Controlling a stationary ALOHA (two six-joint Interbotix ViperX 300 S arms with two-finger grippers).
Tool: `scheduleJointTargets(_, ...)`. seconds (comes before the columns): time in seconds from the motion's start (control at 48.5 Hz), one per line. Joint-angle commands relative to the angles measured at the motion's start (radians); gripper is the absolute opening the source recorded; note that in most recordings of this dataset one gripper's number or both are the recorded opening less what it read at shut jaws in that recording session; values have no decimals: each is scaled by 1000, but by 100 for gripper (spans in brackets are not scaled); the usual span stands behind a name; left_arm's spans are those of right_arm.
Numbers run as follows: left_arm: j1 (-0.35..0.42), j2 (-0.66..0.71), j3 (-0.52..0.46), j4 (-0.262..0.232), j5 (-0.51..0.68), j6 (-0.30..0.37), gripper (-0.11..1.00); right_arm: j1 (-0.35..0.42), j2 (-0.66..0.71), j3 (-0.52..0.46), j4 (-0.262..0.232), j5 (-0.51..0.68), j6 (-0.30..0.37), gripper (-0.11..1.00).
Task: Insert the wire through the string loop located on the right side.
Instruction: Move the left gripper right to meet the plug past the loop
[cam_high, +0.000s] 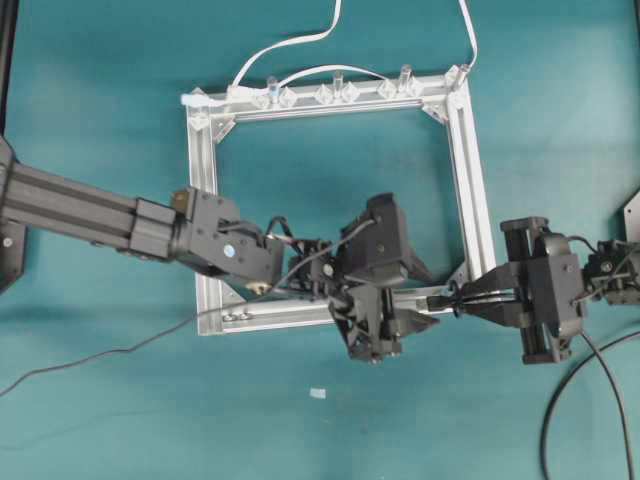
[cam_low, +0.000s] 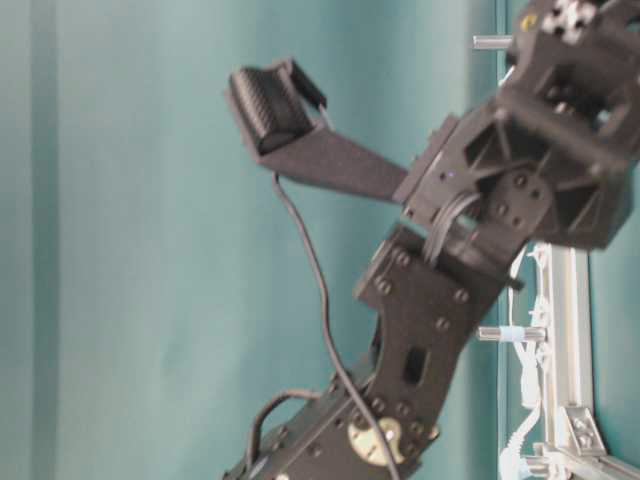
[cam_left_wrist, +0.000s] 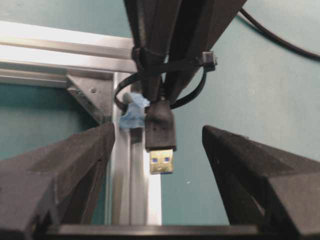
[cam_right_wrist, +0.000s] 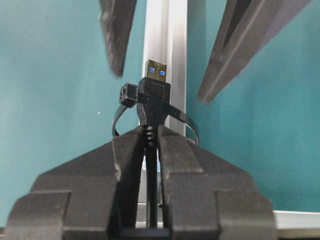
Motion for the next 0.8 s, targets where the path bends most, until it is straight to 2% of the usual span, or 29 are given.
scheduleJointTargets(0.0,-6,-6,-41,3,-5,0,78,-2,-6,-14,-3,-14,0,11)
scheduleJointTargets(0.165,-6,15,-64,3,-5,-5,77,-2,-6,-14,-2,-20,0,11)
scheduleJointTargets(0.35,-5,9,-66,3,21,-8,71,-2,-6,-12,-3,-20,0,11)
scheduleJointTargets(0.433,-5,3,-66,5,43,-11,59,-2,-8,-14,-2,-20,-2,11)
scheduleJointTargets(0.577,-2,-3,-66,5,58,-11,21,-2,-8,-11,-2,-18,2,11)
scheduleJointTargets(0.783,-2,-3,-71,3,58,-11,20,-2,-8,-9,-3,-15,0,11)
